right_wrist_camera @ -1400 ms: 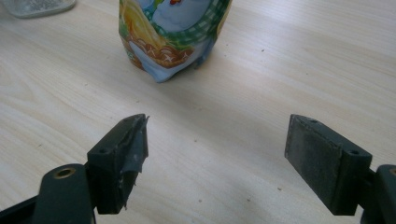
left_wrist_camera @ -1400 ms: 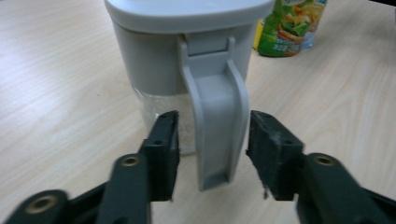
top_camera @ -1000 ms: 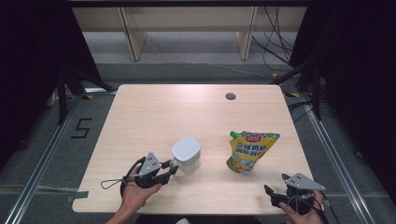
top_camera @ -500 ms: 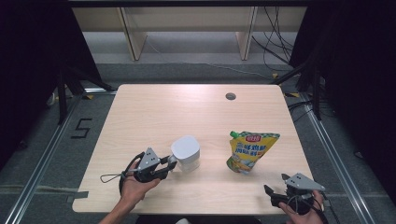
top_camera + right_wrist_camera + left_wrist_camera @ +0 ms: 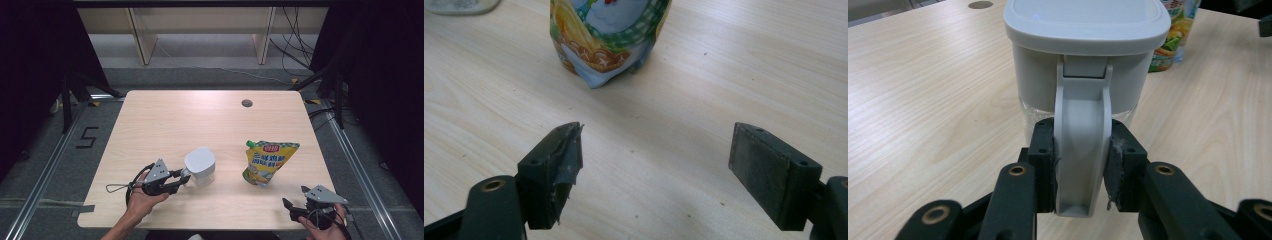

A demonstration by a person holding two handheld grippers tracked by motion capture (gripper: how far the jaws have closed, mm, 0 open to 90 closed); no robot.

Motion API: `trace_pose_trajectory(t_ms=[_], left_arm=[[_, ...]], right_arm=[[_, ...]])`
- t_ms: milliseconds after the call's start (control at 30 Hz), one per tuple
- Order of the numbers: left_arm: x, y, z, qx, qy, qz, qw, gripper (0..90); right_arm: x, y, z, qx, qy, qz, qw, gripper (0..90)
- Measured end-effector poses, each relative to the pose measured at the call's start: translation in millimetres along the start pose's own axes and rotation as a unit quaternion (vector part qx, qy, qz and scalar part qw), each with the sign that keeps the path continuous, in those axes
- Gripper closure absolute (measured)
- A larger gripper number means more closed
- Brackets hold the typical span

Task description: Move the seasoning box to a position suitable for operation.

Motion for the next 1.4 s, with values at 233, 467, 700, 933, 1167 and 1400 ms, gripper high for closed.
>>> trace_pose_trajectory(t_ms=[233,467,700,933,1167,1400], left_arm=[[-6.2,0.0,2.6,-0.01,0.004,0.036,0.9993,68.6],[-15.8,2.0,2.8,-0.006,0.024,0.059,0.998,68.7],[-28.1,5.6,1.2,0.005,0.043,0.089,0.9951,68.6],[-34.6,11.4,-1.6,0.019,0.062,0.112,0.9916,68.1],[-27.8,12.8,-0.6,0.01,0.065,0.104,0.9924,67.5],[-20.5,12.2,-0.1,0.009,0.058,0.077,0.9953,66.5]], right_arm=[[1.6,-1.1,-0.5,-0.001,0.003,-0.001,1.0,22.4],[-1.0,0.3,-1.1,-0.008,-0.012,-0.005,0.9999,22.5],[1.2,-0.4,-0.9,-0.008,-0.008,0.006,0.9999,22.5],[0.1,0.6,-1.0,-0.008,-0.018,0.002,0.9998,22.5],[0.9,1.7,-1.6,-0.012,-0.026,-0.001,0.9996,22.5],[3.9,0.5,-0.7,0.006,-0.006,-0.001,1.0,22.5]])
Point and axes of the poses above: each handheld gripper's, and its own axes: y roughly forward along the jaws, z roughly out of its underside, x roughly to its left, the point moved 2 cm from there along y, roughly forward along the jaws, and after that the axes turned 12 degrees about z, right-handed, at the moved point
